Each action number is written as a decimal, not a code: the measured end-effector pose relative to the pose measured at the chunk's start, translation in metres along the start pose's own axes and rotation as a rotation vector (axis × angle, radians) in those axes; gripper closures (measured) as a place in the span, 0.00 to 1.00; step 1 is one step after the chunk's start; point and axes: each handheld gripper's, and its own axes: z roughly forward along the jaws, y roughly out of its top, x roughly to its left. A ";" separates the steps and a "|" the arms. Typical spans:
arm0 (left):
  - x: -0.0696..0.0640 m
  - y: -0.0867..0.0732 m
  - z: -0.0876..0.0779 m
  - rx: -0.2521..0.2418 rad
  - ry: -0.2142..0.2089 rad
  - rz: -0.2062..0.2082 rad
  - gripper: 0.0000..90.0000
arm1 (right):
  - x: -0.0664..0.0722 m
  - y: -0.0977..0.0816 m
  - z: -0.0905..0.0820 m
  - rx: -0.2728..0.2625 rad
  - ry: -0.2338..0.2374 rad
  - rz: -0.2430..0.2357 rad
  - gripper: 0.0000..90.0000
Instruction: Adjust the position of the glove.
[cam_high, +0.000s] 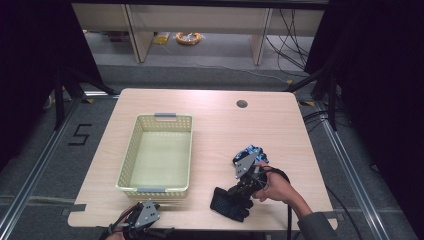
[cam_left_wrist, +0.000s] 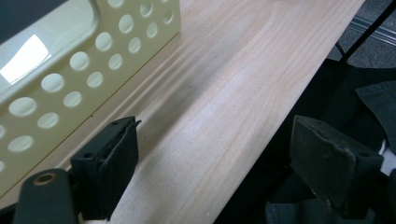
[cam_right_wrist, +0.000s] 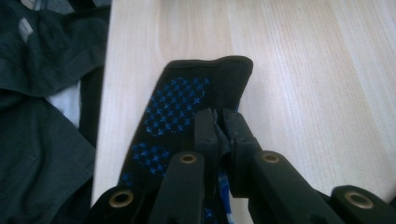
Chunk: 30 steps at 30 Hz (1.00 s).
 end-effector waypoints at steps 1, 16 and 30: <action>0.000 0.000 0.000 0.003 -0.002 -0.002 0.17 | -0.002 0.000 0.002 0.006 0.001 -0.020 0.95; 0.002 0.001 -0.002 0.003 0.010 0.039 0.17 | -0.007 0.000 -0.001 -0.026 -0.075 0.045 0.60; 0.000 0.001 -0.001 -0.012 0.014 0.003 0.17 | -0.002 -0.011 -0.040 -0.211 -0.301 0.122 0.58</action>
